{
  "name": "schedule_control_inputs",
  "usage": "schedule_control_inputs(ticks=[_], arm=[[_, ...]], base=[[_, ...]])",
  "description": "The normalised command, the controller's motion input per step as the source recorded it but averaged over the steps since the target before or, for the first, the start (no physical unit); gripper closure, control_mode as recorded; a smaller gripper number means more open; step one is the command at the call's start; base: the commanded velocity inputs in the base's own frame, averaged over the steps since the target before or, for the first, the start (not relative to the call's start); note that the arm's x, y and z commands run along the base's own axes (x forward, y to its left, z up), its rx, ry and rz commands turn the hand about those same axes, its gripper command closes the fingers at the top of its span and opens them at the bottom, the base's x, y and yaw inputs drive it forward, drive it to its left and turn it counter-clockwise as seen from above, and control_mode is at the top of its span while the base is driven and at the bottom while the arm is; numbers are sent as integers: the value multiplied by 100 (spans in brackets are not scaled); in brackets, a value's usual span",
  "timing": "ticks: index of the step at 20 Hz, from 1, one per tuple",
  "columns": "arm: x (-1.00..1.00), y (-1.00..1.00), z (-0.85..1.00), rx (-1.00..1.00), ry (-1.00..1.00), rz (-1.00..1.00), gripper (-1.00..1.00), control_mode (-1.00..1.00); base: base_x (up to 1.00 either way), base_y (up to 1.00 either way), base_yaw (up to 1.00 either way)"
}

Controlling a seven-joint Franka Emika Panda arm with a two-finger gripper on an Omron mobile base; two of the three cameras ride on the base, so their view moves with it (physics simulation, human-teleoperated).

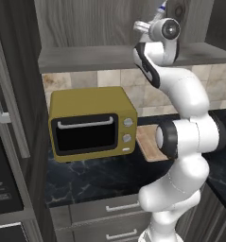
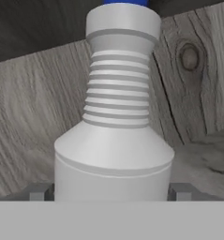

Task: Grab the spray bottle from the cabinet, then place it next to the cutting board for sanitizing. Then grab the dish brush from the countertop next to the sink and place it next to the cutting board.

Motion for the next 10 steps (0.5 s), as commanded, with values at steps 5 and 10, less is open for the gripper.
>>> schedule_control_inputs(ticks=[5, 10], arm=[[-7, -23, 0, 30, 0, -1, 100, -100], [-34, -23, 0, 36, 0, 0, 100, -100]], base=[[0, 0, 0], [0, 0, 0]])
